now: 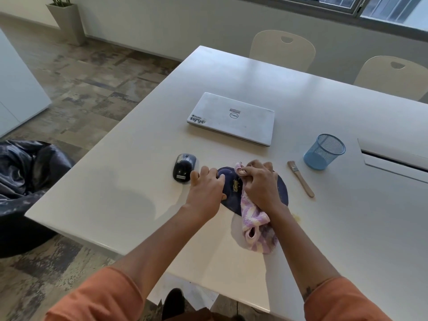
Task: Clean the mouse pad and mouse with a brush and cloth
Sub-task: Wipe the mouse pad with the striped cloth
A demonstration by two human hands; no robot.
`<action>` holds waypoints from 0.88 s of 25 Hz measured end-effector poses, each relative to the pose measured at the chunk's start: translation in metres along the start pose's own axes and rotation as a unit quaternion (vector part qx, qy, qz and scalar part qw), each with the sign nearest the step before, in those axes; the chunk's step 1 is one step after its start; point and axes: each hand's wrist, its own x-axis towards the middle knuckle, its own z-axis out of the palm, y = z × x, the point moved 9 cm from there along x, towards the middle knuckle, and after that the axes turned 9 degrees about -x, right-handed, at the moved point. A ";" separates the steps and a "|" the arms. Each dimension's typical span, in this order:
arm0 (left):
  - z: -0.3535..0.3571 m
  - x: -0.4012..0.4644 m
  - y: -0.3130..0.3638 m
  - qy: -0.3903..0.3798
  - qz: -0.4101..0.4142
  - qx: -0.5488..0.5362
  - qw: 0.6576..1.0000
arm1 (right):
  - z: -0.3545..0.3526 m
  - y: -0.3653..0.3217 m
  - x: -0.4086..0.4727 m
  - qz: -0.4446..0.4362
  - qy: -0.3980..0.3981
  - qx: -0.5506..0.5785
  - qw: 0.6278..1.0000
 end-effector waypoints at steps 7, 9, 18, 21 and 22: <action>-0.001 0.001 -0.004 0.006 -0.003 0.008 1.000 | 0.008 -0.006 -0.001 -0.071 -0.007 0.032 0.997; 0.001 0.001 -0.005 0.008 0.001 0.009 1.000 | 0.007 -0.007 -0.006 -0.084 -0.001 0.045 0.995; 0.001 0.002 -0.006 0.013 0.004 0.017 1.000 | 0.008 -0.014 -0.026 -0.114 -0.007 0.066 0.991; -0.001 0.001 -0.007 0.001 0.005 0.020 1.000 | 0.003 -0.022 -0.035 -0.131 -0.020 0.060 0.989; -0.002 0.001 -0.006 -0.002 0.006 0.028 1.000 | 0.000 -0.025 -0.038 -0.142 -0.046 0.058 0.987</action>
